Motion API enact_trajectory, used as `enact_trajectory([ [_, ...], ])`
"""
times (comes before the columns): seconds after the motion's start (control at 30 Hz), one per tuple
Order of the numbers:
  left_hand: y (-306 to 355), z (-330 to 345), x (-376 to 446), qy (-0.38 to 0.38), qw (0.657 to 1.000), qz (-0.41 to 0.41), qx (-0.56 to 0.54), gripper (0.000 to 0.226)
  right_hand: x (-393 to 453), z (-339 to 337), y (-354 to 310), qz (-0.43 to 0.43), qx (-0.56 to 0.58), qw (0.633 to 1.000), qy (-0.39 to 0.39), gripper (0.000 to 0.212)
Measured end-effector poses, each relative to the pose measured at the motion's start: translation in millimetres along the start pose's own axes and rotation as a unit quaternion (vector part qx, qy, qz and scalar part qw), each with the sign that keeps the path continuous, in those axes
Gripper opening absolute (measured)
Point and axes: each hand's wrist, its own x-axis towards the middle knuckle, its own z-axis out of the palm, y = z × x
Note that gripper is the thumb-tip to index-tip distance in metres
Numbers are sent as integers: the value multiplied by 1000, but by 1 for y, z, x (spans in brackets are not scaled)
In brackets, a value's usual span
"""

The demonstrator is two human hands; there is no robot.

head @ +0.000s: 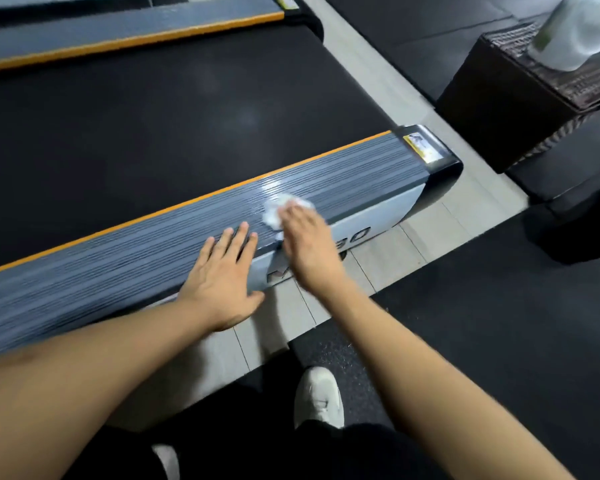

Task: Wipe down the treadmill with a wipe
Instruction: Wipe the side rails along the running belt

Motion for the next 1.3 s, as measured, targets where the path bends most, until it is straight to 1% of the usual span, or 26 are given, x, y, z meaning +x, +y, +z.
enact_trajectory([
  [0.1,-4,-9,1,-32,999,-1,1,96,-2,10,-10,-66,50,995,-52,44],
  [0.17,-6,-16,1,-53,999,0,-3,94,-2,-1,19,-75,50,993,-77,39],
  [0.2,-7,-20,2,-63,998,0,-4,93,2,-9,41,-57,42,995,-69,38],
  [0.27,-1,-27,2,-67,998,-18,-1,89,13,-28,90,12,13,999,-29,40],
  [0.3,5,-30,3,-60,998,-33,4,85,16,-38,110,54,-1,998,-16,41],
  [0.33,12,-33,6,-45,998,-42,8,75,19,-46,129,85,-12,996,-9,42],
  [0.4,25,-42,15,-7,999,-41,24,48,28,-55,148,130,-35,991,-8,42],
  [0.43,30,-48,20,4,999,-31,30,43,32,-55,146,141,-50,989,-5,42],
  [0.47,33,-51,26,8,999,-13,31,45,34,-53,138,143,-60,988,-1,42],
  [0.53,39,-54,40,0,999,27,35,56,25,-39,106,100,-51,994,-1,42],
  [0.6,45,-56,52,-5,997,48,55,62,10,-29,80,29,-9,999,-28,45],
  [0.63,45,-56,58,-3,996,57,62,63,6,-30,80,-10,2,999,-41,44],
  [0.67,43,-53,63,0,996,65,67,63,7,-35,91,-32,13,998,-51,41],
  [0.7,38,-49,66,6,995,72,71,63,11,-44,107,-14,25,998,-47,38],
  [0.73,30,-43,68,11,994,83,73,64,16,-54,129,27,29,999,-35,36],
  [0.77,22,-38,68,18,993,93,74,66,21,-63,153,73,11,997,-10,36],
  [0.83,7,-23,68,42,989,110,92,71,33,-81,201,182,-44,982,26,37],
  [0.9,-4,-13,71,60,983,130,111,70,45,-92,227,242,-93,966,16,33],
  [0.93,-7,-10,73,70,982,140,110,69,49,-93,229,249,-104,963,8,31],
  [1.0,-13,-7,75,91,984,138,68,68,49,-90,215,233,-122,965,6,36],
  [1.07,-16,-3,76,127,986,112,-5,67,37,-81,186,197,-107,974,42,37],
  [1.1,-17,-1,77,153,983,89,-38,67,29,-74,166,170,-89,980,53,35],
  [1.17,-19,2,80,193,977,41,-83,66,18,-52,120,91,-29,994,47,34],
  [1.2,-20,4,81,203,975,26,-90,67,15,-37,94,47,7,998,34,36],
  [1.23,-20,6,82,205,974,23,-93,67,12,-20,71,3,39,999,3,39],
  [1.3,-22,9,85,210,973,32,-95,69,7,-1,36,-71,61,992,-84,45],
])
